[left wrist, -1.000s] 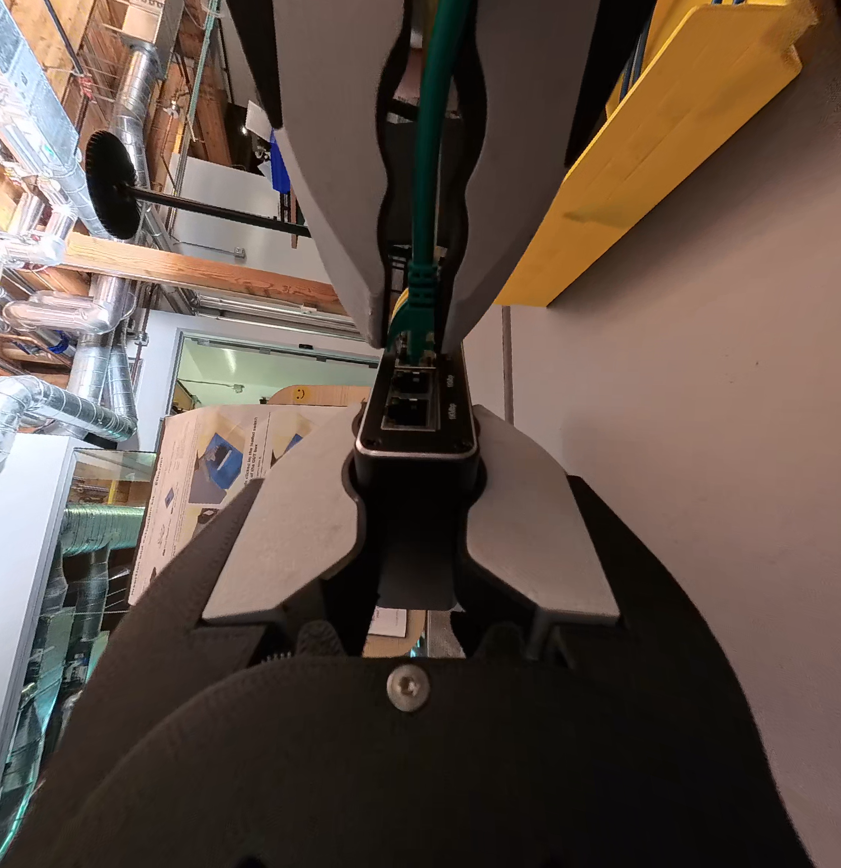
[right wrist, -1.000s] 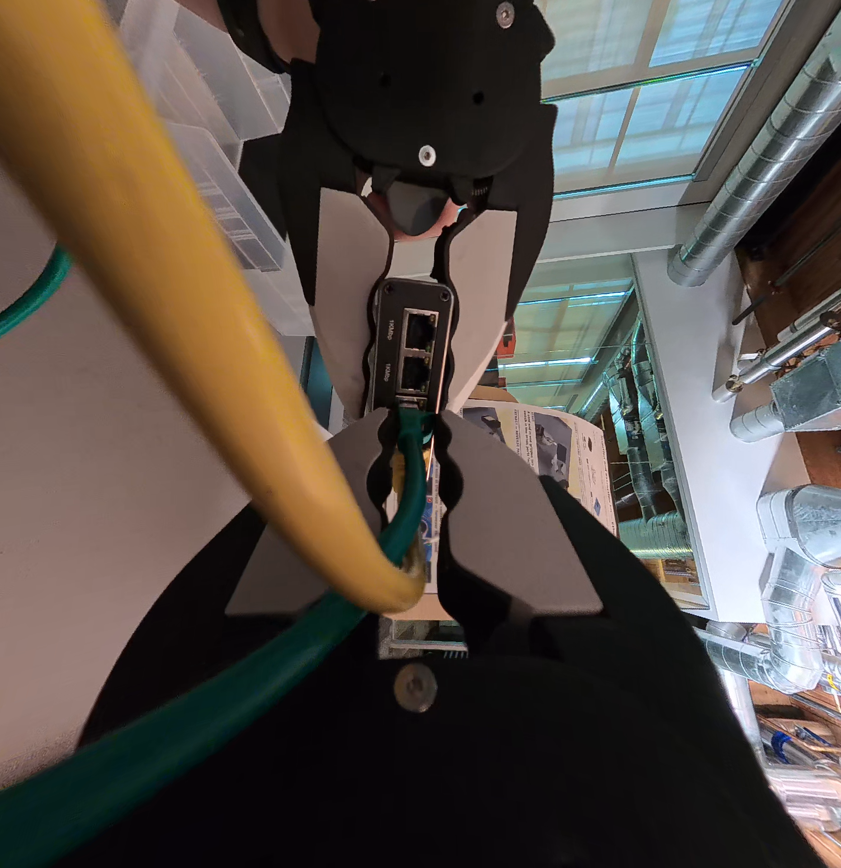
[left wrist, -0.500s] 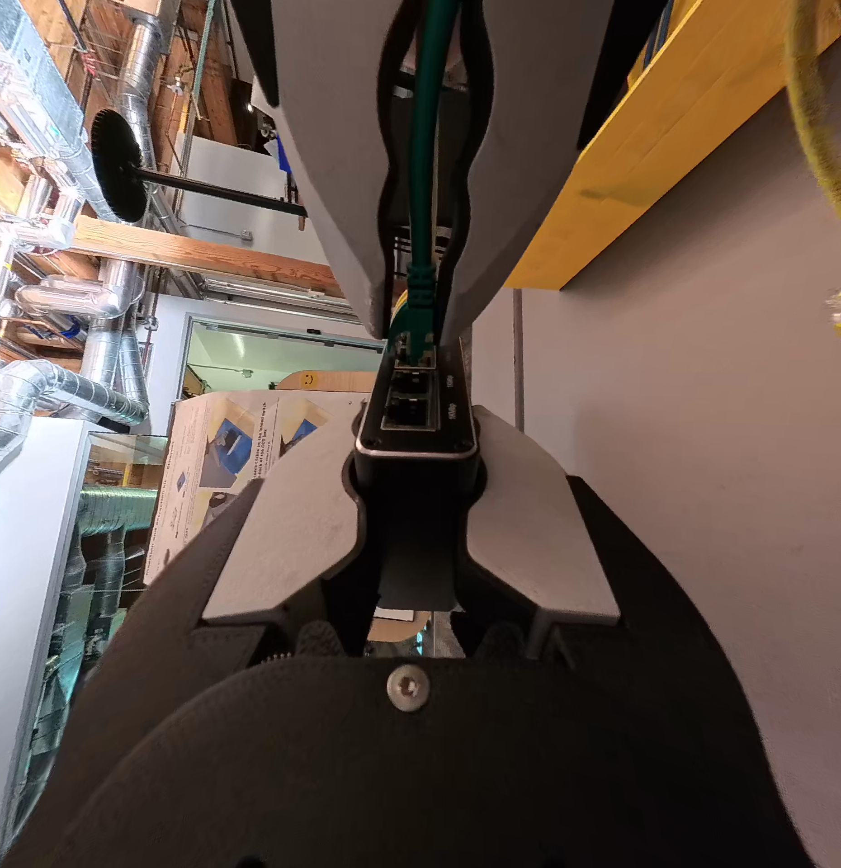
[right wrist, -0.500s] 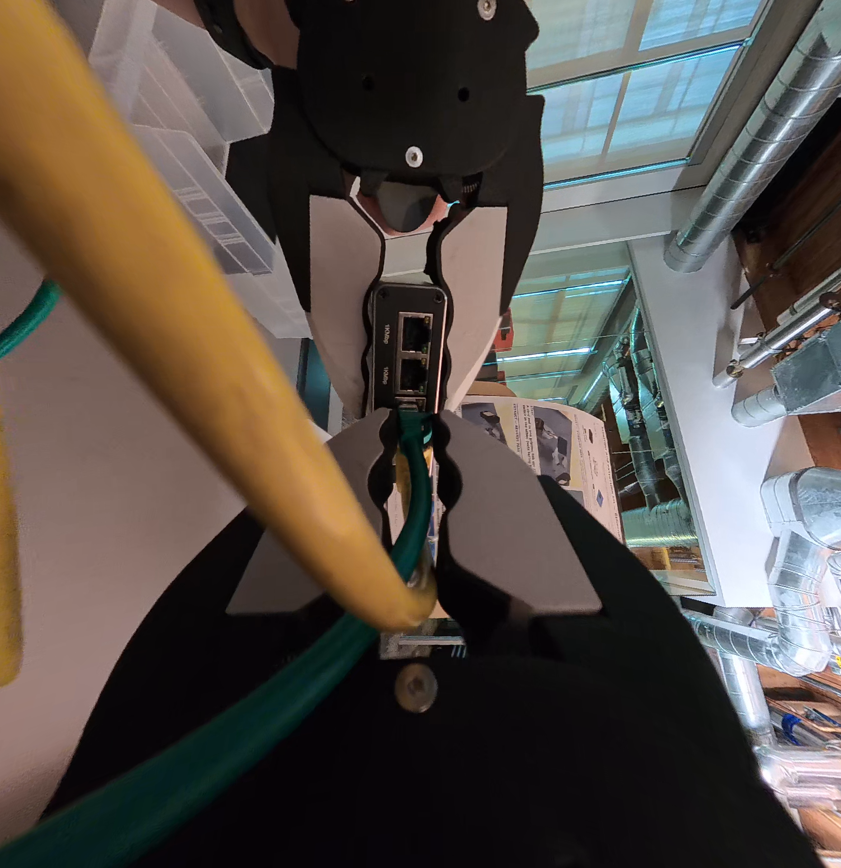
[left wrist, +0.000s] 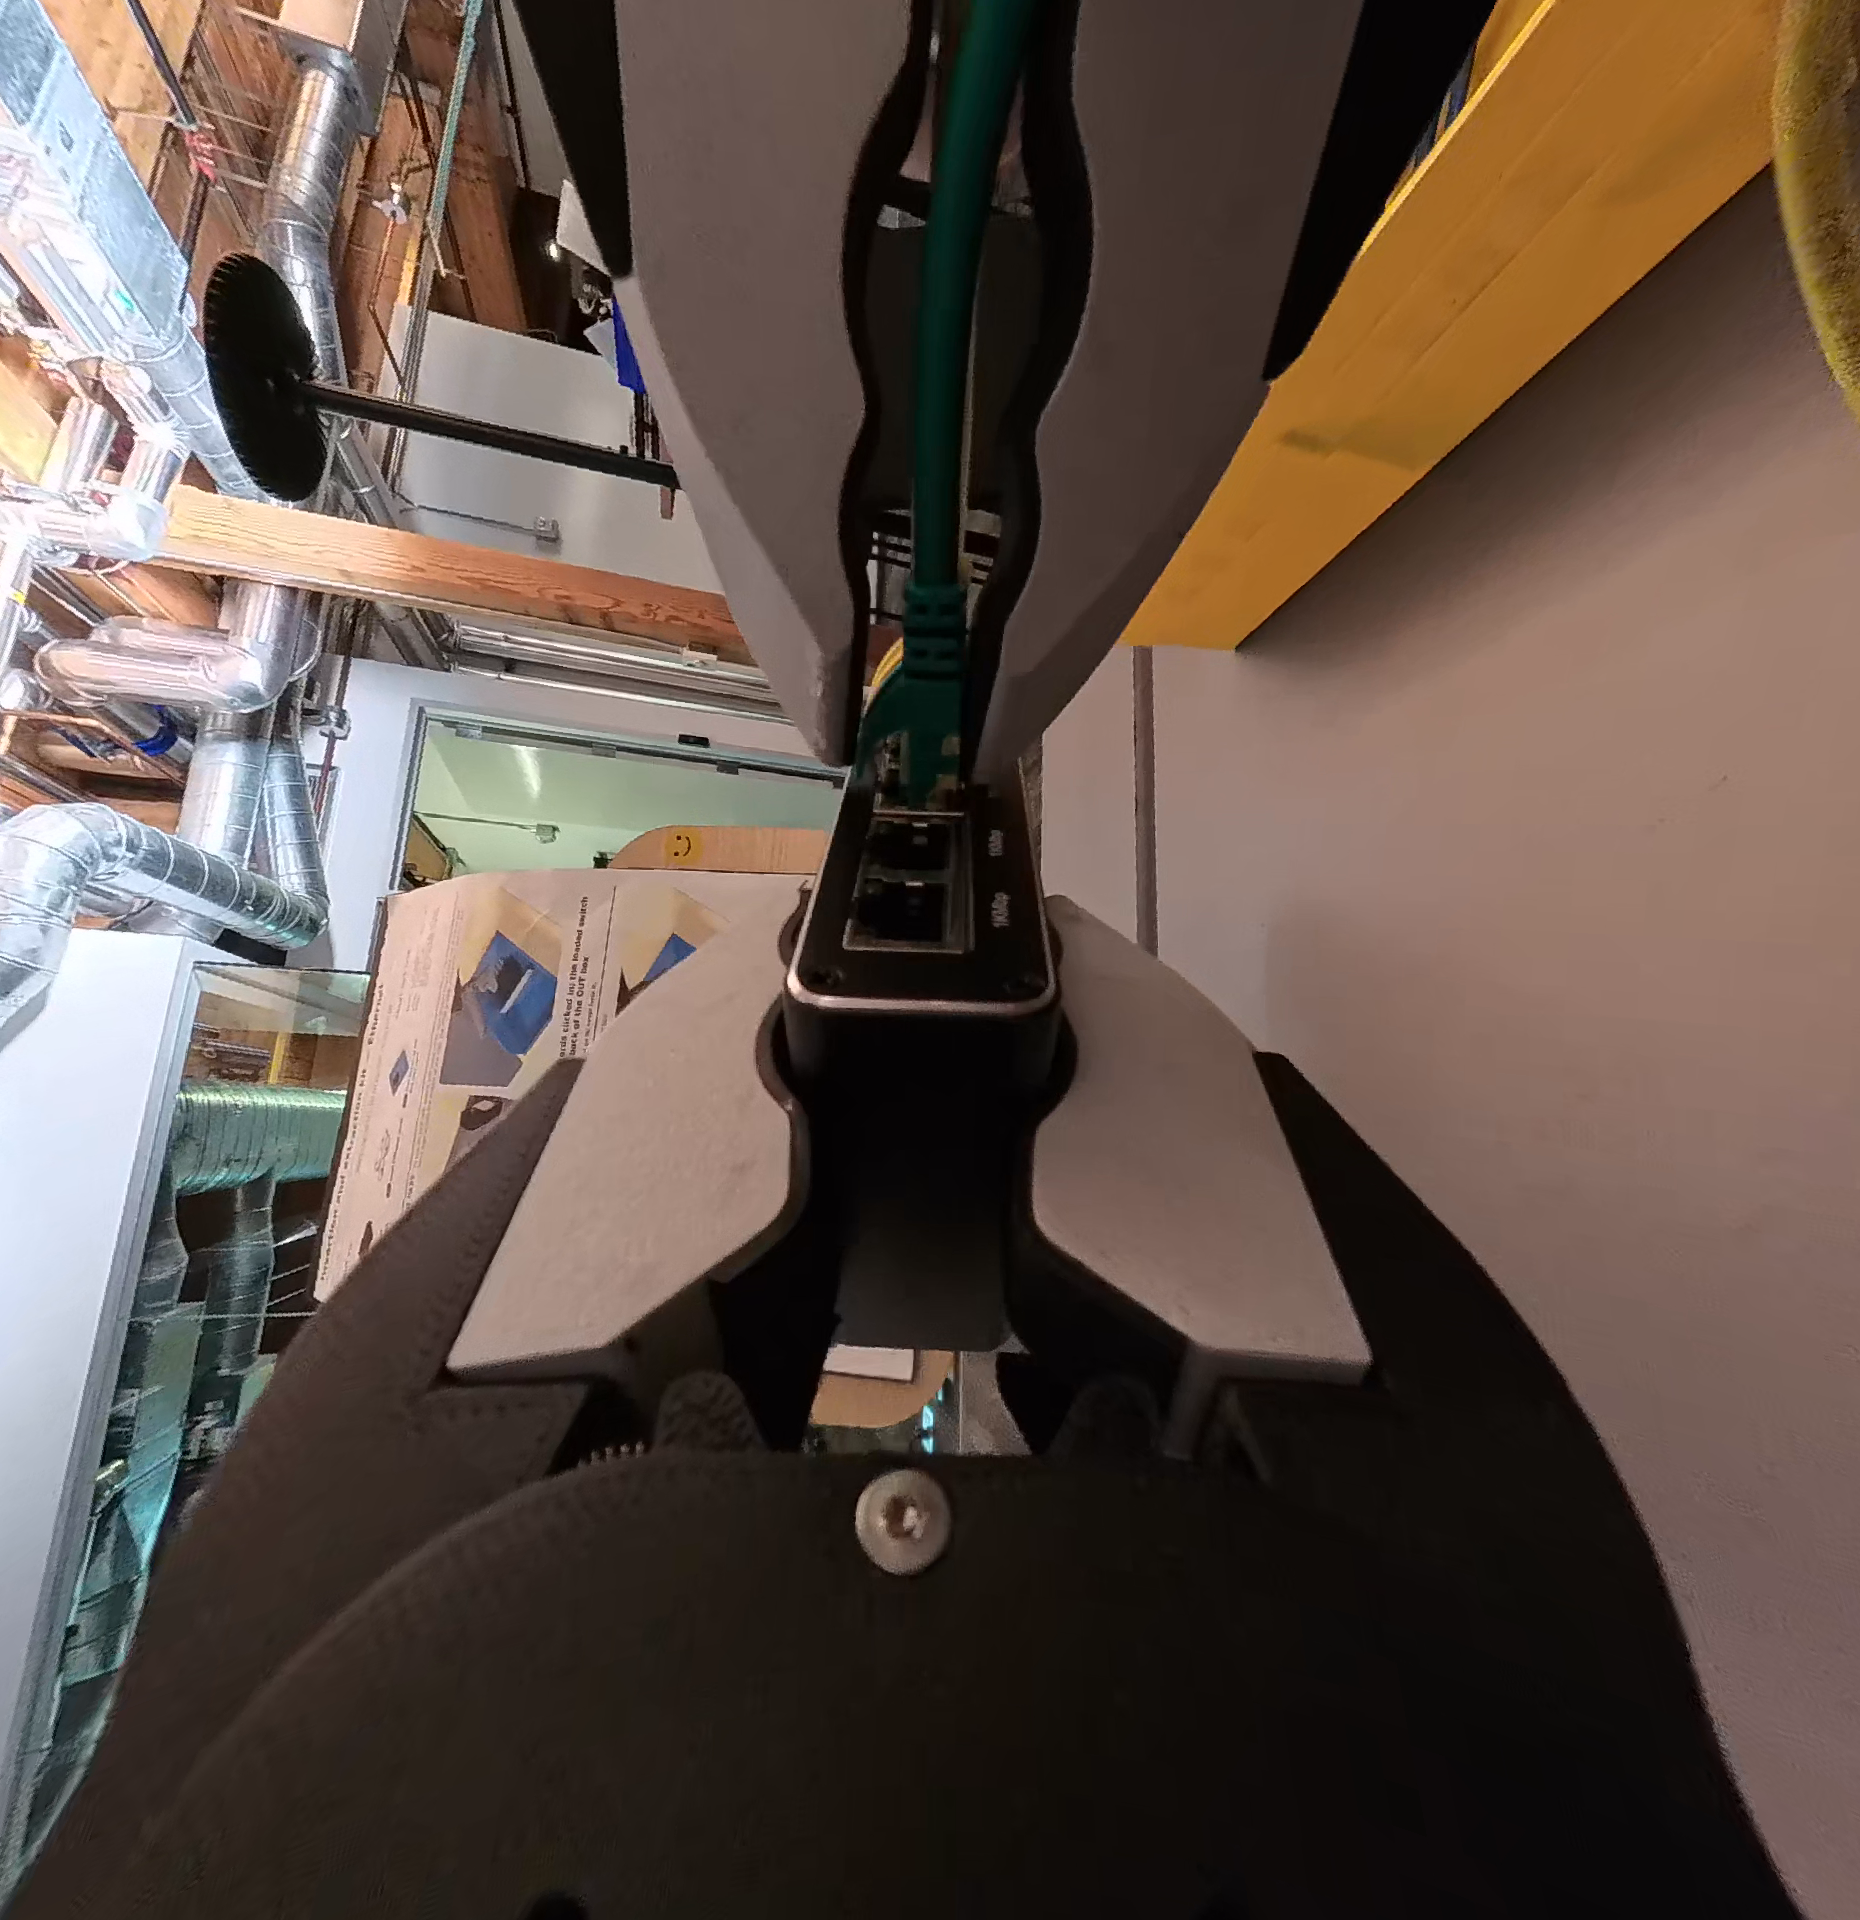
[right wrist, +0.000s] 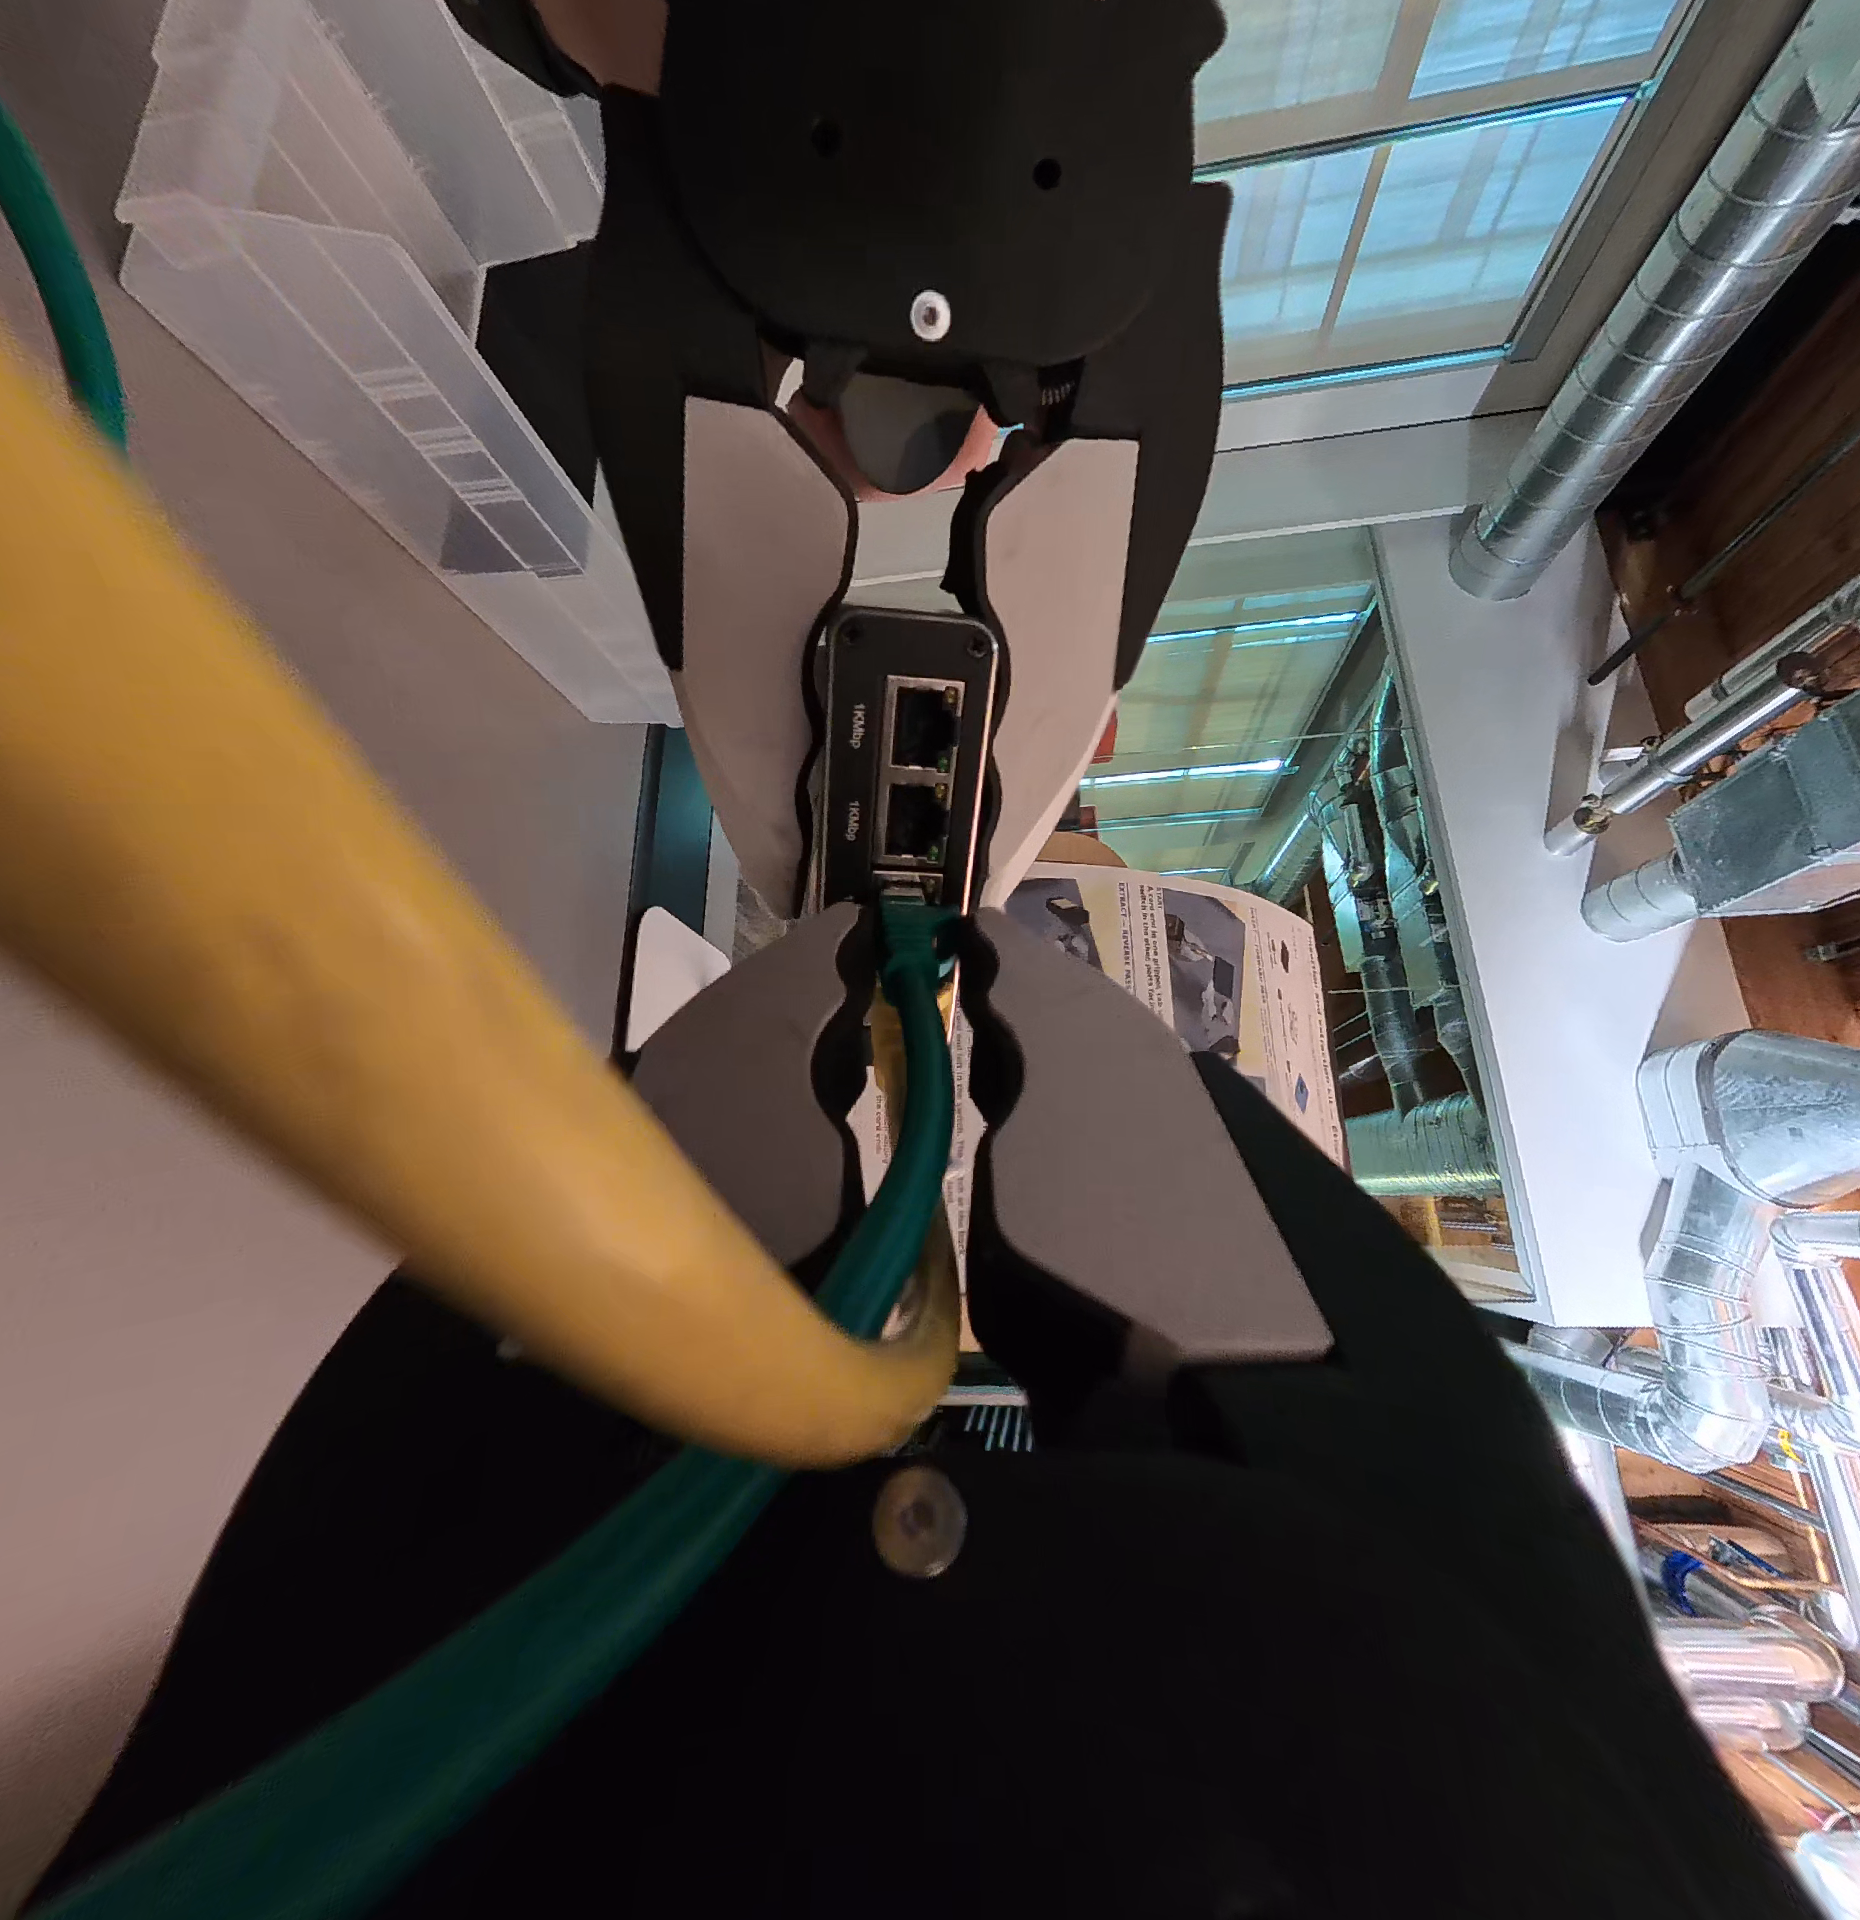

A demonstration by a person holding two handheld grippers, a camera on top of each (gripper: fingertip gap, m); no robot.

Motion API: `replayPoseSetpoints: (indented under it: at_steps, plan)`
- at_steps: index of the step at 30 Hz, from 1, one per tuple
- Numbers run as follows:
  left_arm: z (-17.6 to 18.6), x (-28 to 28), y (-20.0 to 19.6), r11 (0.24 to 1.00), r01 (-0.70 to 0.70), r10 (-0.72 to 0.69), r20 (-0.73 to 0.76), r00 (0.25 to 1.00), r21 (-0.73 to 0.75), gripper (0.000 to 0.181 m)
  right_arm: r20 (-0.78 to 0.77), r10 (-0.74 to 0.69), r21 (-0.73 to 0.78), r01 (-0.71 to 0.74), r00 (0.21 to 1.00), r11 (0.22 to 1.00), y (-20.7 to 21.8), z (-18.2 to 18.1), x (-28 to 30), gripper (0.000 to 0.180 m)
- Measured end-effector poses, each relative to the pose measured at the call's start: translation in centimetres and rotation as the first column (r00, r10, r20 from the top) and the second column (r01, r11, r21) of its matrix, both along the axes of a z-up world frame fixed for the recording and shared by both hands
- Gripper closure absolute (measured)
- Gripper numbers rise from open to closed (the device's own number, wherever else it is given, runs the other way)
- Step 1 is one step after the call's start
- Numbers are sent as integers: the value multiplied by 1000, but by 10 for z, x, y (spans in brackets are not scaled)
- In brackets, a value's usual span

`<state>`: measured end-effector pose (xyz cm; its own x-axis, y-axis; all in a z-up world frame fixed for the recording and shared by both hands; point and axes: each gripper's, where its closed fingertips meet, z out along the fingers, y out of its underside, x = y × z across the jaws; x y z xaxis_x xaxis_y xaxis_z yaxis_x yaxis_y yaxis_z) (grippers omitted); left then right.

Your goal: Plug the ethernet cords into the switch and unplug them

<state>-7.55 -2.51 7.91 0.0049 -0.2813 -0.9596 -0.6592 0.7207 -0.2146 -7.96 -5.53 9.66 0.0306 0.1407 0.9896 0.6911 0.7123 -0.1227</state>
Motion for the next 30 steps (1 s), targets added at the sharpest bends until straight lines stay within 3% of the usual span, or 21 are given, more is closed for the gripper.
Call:
replayPoseSetpoints:
  at_steps: [19, 30]
  plan:
    - [-16, 3, 13, 999, 3, -4, -20, 1000, -48, 146, 11, -38, -106, 39, 999, 994, 13, -14, 2, 167]
    - [-14, 7, 15, 1000, 10, -10, 13, 1000, -4, 145, 17, -57, -115, 58, 998, 992, 14, -14, 5, 166]
